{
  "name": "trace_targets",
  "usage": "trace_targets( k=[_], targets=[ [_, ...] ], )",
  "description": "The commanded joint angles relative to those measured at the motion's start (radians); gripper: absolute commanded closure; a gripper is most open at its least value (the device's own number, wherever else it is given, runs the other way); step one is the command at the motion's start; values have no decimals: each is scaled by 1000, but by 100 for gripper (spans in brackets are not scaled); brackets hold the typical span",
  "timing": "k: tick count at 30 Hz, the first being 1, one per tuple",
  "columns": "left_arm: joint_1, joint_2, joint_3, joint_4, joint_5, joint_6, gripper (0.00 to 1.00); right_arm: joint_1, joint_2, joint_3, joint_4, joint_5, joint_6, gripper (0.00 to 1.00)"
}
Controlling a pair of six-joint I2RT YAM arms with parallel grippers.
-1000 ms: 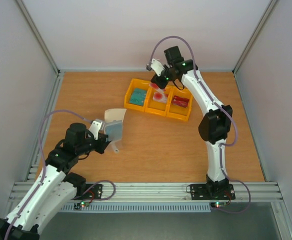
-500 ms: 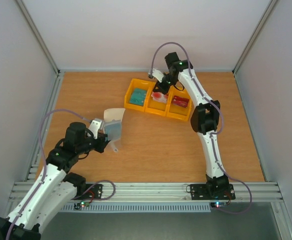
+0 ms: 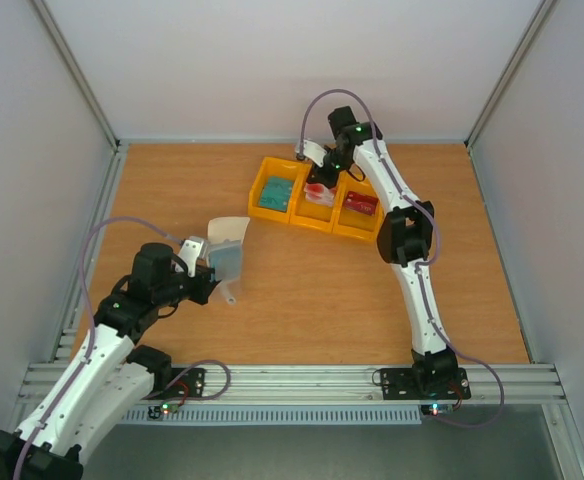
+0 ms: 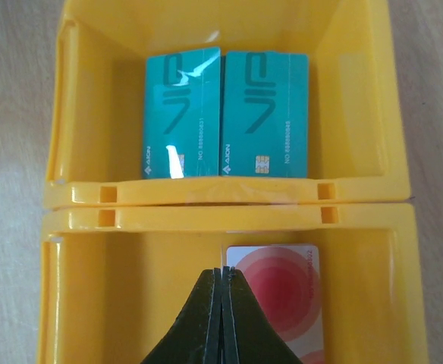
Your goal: Take the credit cards out of the card holder
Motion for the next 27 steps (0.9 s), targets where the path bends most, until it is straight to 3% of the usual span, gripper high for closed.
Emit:
trace_targets(
  k=[1,25,27],
  targets=[
    [8,4,-10,44,2,9,100,-1,42,27,3,15,-49,99],
    [11,16,-14,47,5,8,100,-1,102,24,99,91,-99,99],
    [12,14,-14,48,5,8,100,0,102,19,122,106,-98,95]
  ],
)
